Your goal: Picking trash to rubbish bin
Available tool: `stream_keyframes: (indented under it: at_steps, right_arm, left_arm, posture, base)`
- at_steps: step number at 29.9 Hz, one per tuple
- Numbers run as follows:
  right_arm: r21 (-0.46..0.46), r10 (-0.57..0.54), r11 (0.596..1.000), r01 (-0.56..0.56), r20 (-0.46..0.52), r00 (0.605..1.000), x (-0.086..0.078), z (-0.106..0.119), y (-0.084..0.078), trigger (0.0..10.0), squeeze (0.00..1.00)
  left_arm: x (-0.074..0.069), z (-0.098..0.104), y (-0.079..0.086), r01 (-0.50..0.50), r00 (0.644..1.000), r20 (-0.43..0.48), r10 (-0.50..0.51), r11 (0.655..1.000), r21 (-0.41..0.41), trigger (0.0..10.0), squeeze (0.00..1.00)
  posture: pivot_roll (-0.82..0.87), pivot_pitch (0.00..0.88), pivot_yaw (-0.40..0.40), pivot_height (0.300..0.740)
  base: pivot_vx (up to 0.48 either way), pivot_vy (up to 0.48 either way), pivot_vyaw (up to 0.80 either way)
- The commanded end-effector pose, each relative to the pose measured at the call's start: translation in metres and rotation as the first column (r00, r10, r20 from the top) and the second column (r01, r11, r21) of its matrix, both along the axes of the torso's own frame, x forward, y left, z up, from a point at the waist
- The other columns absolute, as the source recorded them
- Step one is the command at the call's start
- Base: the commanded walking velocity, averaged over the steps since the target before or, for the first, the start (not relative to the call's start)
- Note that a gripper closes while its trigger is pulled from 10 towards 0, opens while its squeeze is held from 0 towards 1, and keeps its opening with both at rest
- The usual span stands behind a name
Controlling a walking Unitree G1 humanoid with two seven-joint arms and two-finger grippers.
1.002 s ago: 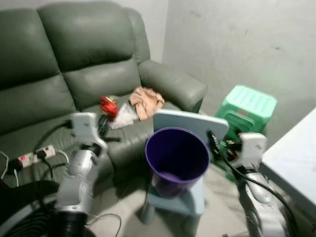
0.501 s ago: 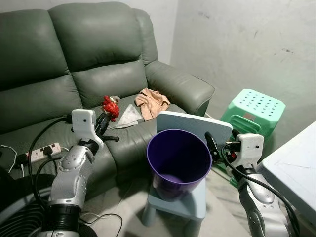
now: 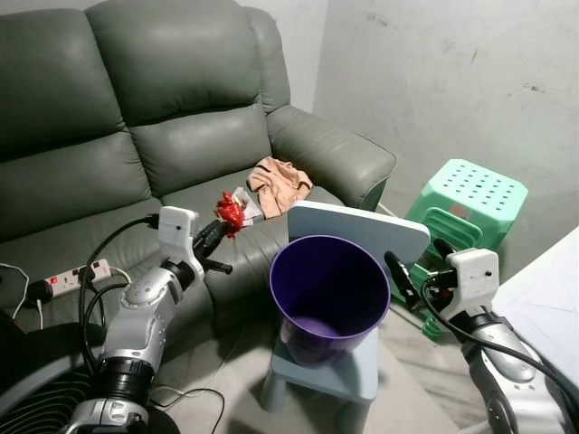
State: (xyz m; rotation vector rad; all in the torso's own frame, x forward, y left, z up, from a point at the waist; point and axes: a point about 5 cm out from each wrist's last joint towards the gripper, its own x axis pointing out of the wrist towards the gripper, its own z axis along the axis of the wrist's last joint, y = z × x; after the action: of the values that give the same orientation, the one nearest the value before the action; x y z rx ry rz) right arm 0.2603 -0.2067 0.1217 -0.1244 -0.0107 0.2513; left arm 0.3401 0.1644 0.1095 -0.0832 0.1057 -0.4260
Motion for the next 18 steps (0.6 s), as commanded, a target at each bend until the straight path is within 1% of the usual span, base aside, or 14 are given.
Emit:
stream_keyframes:
  at_steps: [1,2,3,6,9,11,18]
  right_arm:
    - [0.004,0.001,1.000,-0.001,-0.008,1.000,-0.003,0.003,-0.008,10.0,0.00]
    - [0.004,0.001,1.000,-0.001,-0.008,1.000,-0.003,0.003,-0.008,10.0,0.00]
    - [0.012,0.020,1.000,-0.019,-0.011,1.000,-0.004,0.005,-0.008,10.0,0.00]
    - [0.025,0.057,0.998,-0.056,-0.014,0.998,-0.007,0.008,-0.005,10.0,0.00]
    - [0.033,0.095,0.995,-0.094,-0.027,0.995,-0.010,0.009,-0.001,10.0,0.00]
    - [0.035,0.130,0.991,-0.129,-0.046,0.990,-0.015,0.006,0.004,10.0,0.00]
    - [0.042,0.141,0.990,-0.138,-0.083,0.987,-0.022,0.000,0.007,10.0,0.00]
  left_arm:
    - [0.007,0.004,-0.007,0.055,0.998,0.012,-0.055,0.998,0.021,10.0,0.00]
    - [0.007,0.004,-0.007,0.055,0.998,0.012,-0.055,0.998,0.021,10.0,0.00]
    - [0.009,0.004,-0.012,0.081,0.997,0.012,-0.081,0.996,0.027,10.0,0.00]
    - [0.012,0.002,-0.018,0.114,0.993,0.005,-0.115,0.992,0.045,10.0,0.00]
    - [0.014,-0.001,-0.021,0.130,0.992,-0.009,-0.129,0.990,0.056,10.0,0.00]
    - [0.016,-0.003,-0.024,0.139,0.990,-0.027,-0.138,0.989,0.043,10.0,0.00]
    - [0.022,-0.007,-0.030,0.142,0.988,-0.065,-0.140,0.990,0.018,10.0,0.00]
  posture:
    - [-0.08,0.000,-0.041,0.740]
    - [-0.08,0.000,-0.041,0.740]
    - [-0.09,0.000,-0.041,0.740]
    - [-0.10,0.000,-0.037,0.740]
    - [-0.11,0.000,-0.035,0.740]
    - [-0.11,0.000,-0.035,0.740]
    - [-0.13,0.000,-0.033,0.740]
  base:
    - [0.000,0.000,0.00]
    - [0.000,0.000,0.00]
    - [0.000,0.000,0.00]
    - [0.000,0.000,0.00]
    - [0.000,0.000,0.00]
    - [0.000,0.000,0.00]
    - [0.000,0.000,0.00]
